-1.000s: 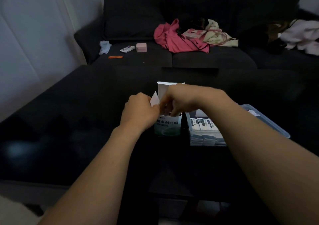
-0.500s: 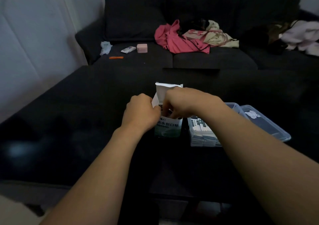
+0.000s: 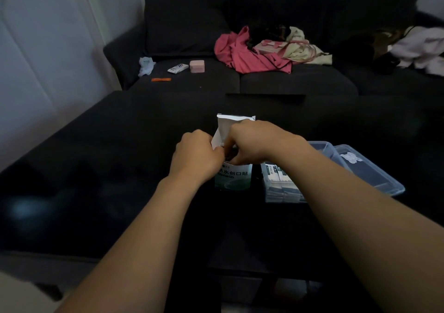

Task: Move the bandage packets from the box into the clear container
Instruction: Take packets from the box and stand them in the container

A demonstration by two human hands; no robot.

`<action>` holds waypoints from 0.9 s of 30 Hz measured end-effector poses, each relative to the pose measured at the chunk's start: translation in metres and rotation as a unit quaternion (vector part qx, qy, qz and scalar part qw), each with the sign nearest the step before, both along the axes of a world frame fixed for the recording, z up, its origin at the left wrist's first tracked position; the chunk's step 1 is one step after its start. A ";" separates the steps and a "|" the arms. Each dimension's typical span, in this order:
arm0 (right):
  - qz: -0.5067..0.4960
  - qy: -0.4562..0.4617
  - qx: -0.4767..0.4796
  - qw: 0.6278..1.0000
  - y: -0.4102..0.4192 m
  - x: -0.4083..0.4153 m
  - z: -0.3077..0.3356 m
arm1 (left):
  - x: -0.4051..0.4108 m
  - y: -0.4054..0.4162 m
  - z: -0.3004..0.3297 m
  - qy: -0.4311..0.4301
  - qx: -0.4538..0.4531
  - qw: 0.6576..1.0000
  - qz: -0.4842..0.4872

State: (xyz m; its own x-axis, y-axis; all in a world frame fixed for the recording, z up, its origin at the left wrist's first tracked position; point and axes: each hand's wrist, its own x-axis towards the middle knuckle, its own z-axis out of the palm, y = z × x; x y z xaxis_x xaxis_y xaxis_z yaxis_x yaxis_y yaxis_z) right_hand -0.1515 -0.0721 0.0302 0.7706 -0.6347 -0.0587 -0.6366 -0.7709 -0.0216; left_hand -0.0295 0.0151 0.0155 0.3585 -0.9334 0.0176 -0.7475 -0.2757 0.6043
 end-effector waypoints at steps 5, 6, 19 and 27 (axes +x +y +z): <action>-0.015 0.007 -0.026 1.000 0.002 0.001 0.000 | 0.001 0.001 0.001 -0.006 -0.004 1.000 0.003; -0.019 0.006 -0.030 0.999 0.001 0.001 0.000 | 0.001 0.001 0.001 -0.003 -0.003 1.000 0.004; -0.028 -0.021 -0.033 0.999 0.003 0.001 -0.003 | 0.002 0.001 -0.002 0.002 -0.021 1.000 0.008; -0.042 -0.070 -0.031 0.996 0.005 0.002 -0.005 | 0.002 0.002 -0.001 -0.023 -0.029 0.998 0.051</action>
